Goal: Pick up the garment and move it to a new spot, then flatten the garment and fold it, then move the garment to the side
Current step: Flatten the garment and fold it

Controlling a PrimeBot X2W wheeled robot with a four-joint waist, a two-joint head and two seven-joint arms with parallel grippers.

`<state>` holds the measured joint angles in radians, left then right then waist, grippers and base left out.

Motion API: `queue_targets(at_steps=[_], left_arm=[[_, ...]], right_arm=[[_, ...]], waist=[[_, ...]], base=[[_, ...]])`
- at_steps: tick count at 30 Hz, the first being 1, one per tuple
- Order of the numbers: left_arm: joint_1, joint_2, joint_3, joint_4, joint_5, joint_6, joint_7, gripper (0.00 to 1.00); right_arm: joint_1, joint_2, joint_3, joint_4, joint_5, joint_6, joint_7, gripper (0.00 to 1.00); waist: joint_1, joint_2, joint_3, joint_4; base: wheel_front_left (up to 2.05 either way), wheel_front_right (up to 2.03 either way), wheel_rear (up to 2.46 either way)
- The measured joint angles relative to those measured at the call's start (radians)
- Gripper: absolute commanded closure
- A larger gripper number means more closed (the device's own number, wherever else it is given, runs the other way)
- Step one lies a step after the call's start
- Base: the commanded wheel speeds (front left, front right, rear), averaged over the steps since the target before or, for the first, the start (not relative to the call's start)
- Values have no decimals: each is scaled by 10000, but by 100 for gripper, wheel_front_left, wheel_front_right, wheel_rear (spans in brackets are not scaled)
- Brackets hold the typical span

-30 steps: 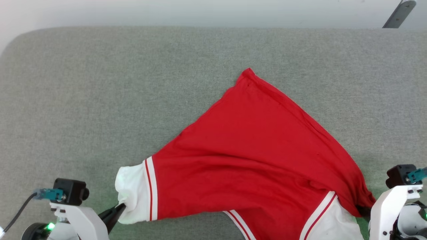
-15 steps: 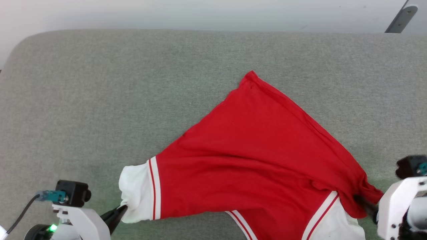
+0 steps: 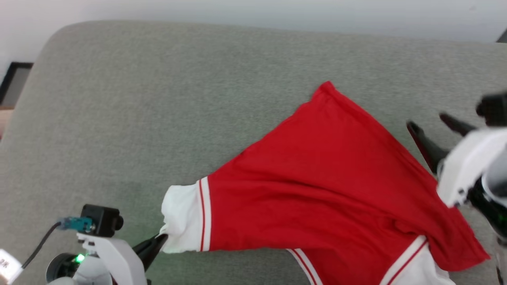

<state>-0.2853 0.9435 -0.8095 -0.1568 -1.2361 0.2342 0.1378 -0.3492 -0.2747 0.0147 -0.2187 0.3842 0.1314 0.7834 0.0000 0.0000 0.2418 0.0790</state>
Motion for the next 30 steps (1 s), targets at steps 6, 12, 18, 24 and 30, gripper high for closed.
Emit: queue_targets(at_steps=[6, 12, 18, 24, 30], left_arm=[[-509, -458, -165, 244, 224, -314, 155, 100], [-1145, -1127, -316, 673, 418, -736, 245, 100], [-1637, -1716, -520, 1179, 587, -1147, 301, 100], [-2030, -2213, -606, 1634, 667, -1488, 286, 100], [-2260, -2441, -665, 2048, 679, -1730, 290, 100]], right_arm=[[-2107, -286, 965, 1898, 65, 0, -673, 0], [-4172, -907, 2161, 4416, 311, 0, -880, 0], [-5648, -1281, 3438, 6886, 819, 0, -364, 0], [-6562, -1741, 4819, 8541, 1488, 0, 587, 0], [-7515, -2015, 5503, 9457, 2038, 2, 1720, 100]], waist=[[0, 0, 240, 595], [0, 1, 632, 1282], [0, 0, 1076, 1954], [0, 0, 1494, 2570], [0, 0, 1818, 2972]], base=[[0, 0, 0], [0, 0, 0], [0, 0, 0], [0, 0, 0], [0, 0, 0]])
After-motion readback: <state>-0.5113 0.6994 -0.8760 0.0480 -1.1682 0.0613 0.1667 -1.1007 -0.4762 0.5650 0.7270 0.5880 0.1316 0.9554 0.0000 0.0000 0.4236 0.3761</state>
